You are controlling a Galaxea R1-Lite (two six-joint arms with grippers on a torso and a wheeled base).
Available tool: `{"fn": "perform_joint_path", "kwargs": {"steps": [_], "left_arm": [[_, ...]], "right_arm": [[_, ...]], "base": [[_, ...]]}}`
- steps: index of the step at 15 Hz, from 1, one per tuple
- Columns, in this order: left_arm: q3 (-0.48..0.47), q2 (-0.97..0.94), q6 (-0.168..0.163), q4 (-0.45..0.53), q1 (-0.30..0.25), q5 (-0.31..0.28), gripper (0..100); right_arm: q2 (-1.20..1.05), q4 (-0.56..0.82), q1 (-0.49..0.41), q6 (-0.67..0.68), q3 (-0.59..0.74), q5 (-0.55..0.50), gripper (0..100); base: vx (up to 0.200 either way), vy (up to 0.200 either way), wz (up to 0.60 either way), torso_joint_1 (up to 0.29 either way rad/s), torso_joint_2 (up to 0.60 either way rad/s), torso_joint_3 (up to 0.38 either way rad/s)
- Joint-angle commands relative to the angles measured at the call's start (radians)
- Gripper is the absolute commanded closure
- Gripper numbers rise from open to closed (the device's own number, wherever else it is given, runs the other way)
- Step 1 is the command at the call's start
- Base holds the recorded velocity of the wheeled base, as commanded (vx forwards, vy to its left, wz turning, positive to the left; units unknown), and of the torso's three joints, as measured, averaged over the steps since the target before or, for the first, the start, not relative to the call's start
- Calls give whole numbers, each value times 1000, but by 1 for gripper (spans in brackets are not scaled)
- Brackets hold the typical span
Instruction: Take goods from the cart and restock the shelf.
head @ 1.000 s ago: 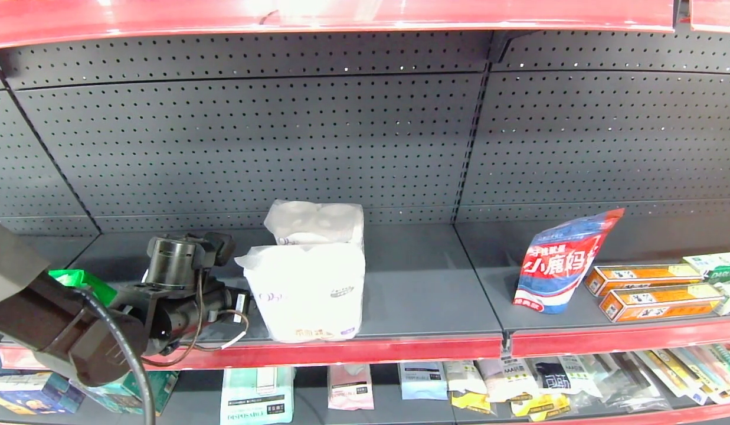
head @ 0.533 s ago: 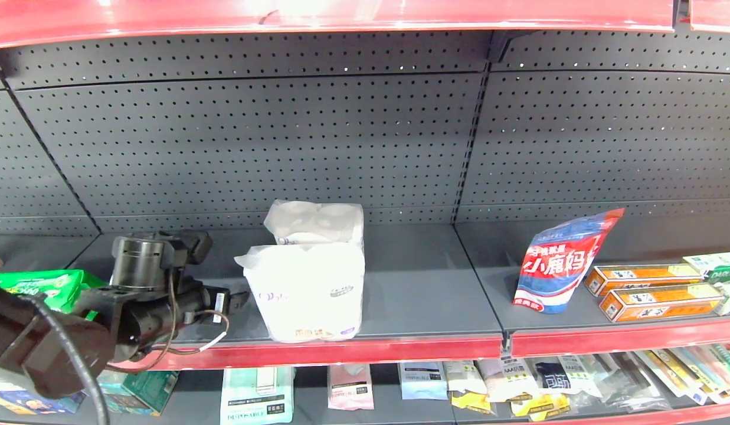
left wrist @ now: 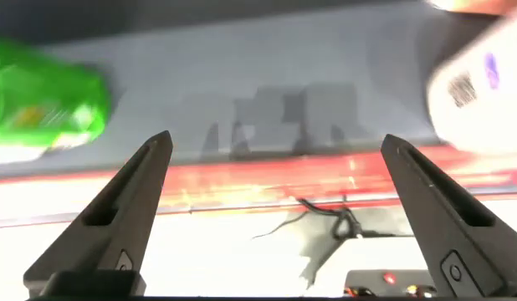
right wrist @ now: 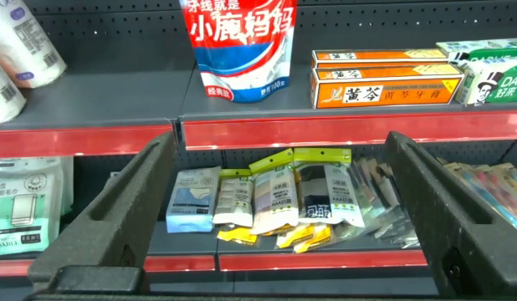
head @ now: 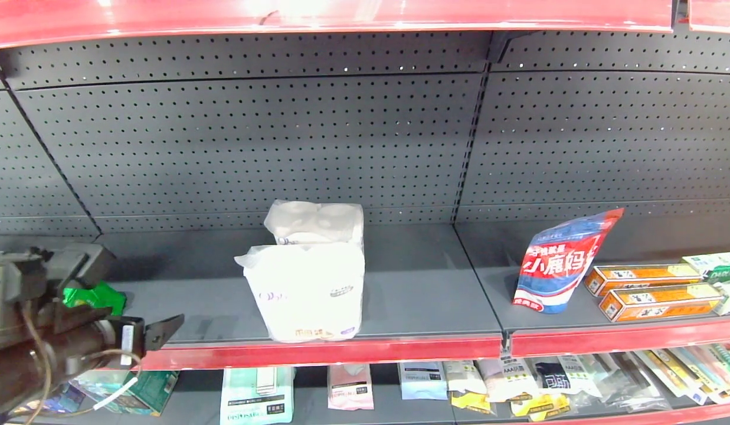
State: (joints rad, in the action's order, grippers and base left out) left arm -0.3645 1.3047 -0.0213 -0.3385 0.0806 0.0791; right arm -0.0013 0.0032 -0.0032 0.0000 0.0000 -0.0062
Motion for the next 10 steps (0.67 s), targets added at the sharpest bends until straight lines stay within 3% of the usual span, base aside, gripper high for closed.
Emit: {"fn": "perform_joint_path", "kwargs": {"steps": [1, 2, 7, 10], "left_arm": [[78, -389, -2, 184, -121, -114, 0], [125, -555, -2, 239, -139, -174, 0], [303, -1022, 0, 299, -130, -190, 0], [341, -1213, -16, 348, -116, -203, 0]], "right_arm": [[1, 0, 0, 0, 0, 0, 0], [1, 0, 0, 0, 0, 0, 0], [1, 0, 0, 0, 0, 0, 0], [1, 0, 0, 0, 0, 0, 0]], "base": [[0, 0, 0, 0, 0, 0], [0, 0, 0, 0, 0, 0], [0, 0, 0, 0, 0, 0], [0, 0, 0, 0, 0, 0]]}}
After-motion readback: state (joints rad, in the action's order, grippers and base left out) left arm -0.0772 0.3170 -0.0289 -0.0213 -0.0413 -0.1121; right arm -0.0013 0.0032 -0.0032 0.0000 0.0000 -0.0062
